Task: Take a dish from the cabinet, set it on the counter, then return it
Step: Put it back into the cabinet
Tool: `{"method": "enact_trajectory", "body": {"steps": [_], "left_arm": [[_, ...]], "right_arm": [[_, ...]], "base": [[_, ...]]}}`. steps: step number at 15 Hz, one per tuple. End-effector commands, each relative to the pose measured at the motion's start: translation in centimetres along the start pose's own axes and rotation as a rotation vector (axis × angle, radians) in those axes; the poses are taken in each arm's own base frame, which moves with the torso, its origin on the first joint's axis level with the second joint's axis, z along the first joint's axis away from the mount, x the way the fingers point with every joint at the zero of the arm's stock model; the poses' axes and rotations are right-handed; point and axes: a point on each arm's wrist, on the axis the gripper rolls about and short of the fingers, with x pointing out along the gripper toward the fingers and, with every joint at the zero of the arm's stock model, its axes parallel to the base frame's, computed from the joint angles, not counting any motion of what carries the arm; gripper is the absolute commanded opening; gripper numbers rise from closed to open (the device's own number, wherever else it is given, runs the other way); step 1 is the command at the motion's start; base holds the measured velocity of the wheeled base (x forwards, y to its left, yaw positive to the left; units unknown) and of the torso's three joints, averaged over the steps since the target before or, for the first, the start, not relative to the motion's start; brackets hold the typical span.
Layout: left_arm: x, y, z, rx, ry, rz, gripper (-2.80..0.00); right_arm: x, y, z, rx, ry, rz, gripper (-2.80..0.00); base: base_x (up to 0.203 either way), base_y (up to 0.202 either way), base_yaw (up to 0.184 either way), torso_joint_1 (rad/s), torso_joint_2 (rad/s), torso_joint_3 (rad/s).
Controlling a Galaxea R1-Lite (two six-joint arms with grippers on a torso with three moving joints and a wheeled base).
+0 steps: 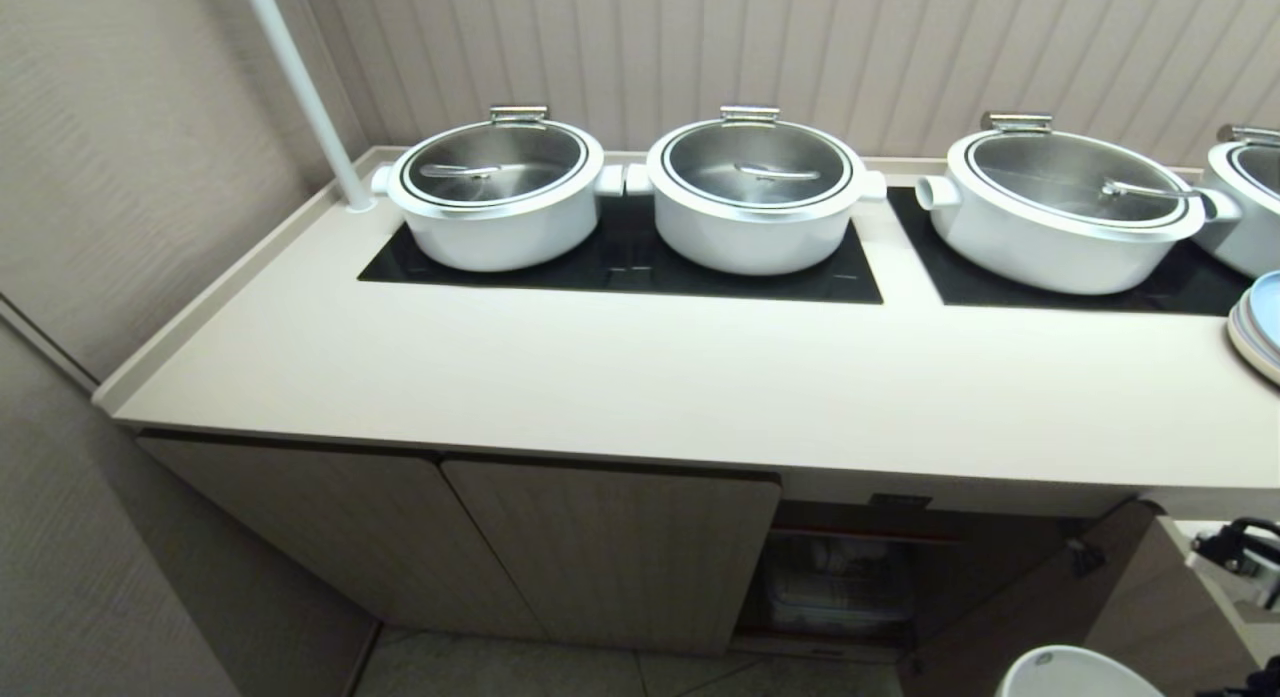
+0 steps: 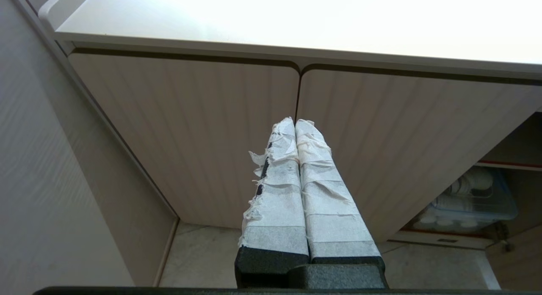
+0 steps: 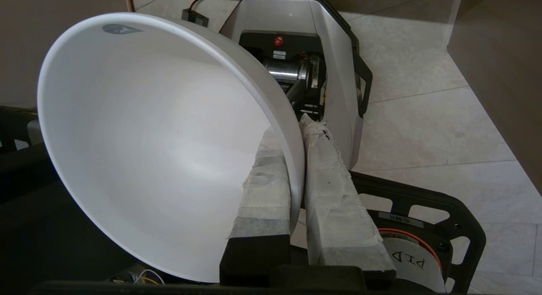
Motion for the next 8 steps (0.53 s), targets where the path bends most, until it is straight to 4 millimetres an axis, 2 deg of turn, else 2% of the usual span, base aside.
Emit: {"method": "enact_trajectory", "body": {"steps": [1, 8], "left_arm": [[0.00, 0.00, -0.01, -0.001, -0.001, 0.000, -2.80], [-0.01, 0.00, 0.03, -0.001, -0.002, 0.001, -2.80]], "right_arm": [[0.07, -0.02, -0.02, 0.004, 0.008, -0.001, -2.80], [0.23, -0.01, 0.09, 0.005, 0.014, -0.002, -2.80]], "base": [[0.000, 0.000, 0.000, -0.071, 0.16, 0.072], [0.000, 0.000, 0.000, -0.087, 0.18, 0.098]]}}
